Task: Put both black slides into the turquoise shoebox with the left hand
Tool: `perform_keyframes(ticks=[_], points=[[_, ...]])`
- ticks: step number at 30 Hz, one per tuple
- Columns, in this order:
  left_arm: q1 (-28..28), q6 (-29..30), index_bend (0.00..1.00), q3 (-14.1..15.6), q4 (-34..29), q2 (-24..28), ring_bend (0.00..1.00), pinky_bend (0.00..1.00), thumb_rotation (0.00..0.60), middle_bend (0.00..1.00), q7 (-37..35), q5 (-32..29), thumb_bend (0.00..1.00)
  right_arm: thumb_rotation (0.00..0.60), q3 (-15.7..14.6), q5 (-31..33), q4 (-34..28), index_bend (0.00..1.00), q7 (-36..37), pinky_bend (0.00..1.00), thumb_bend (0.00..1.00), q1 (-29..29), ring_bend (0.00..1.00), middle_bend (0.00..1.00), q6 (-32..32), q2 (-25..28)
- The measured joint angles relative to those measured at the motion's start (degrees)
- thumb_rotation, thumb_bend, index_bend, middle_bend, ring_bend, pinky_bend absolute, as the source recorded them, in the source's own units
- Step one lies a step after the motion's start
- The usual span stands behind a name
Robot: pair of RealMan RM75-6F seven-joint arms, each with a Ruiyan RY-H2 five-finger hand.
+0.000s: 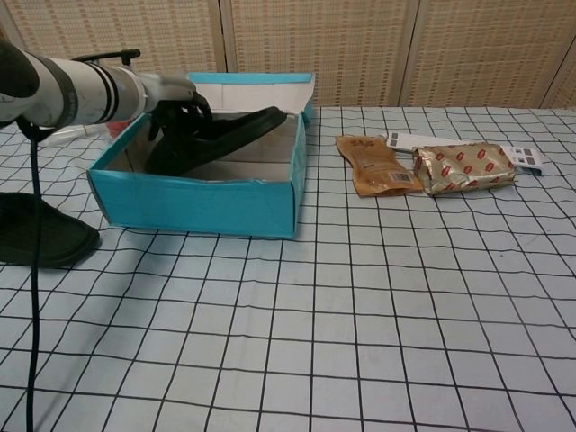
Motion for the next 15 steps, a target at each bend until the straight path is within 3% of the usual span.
perform_keyframes(ticks=[8,15], points=[[-0.51,1.70,0.52,0.27,5.67,-5.18,0.64,0.63,0.600,0.68,5.37,-3.28,0.38,0.600,-0.34,-0.43,0.02,0.00,0.68,0.00,0.23,0.21,0.00,0.00,-0.39,0.29],[0.08,1.64,0.40,-0.03,8.71,-8.33,0.61,0.54,0.600,0.62,7.26,-1.71,0.38,0.600,-0.44,-0.47,-0.03,0.00,0.69,0.00,0.23,0.26,0.00,0.00,-0.50,0.34]])
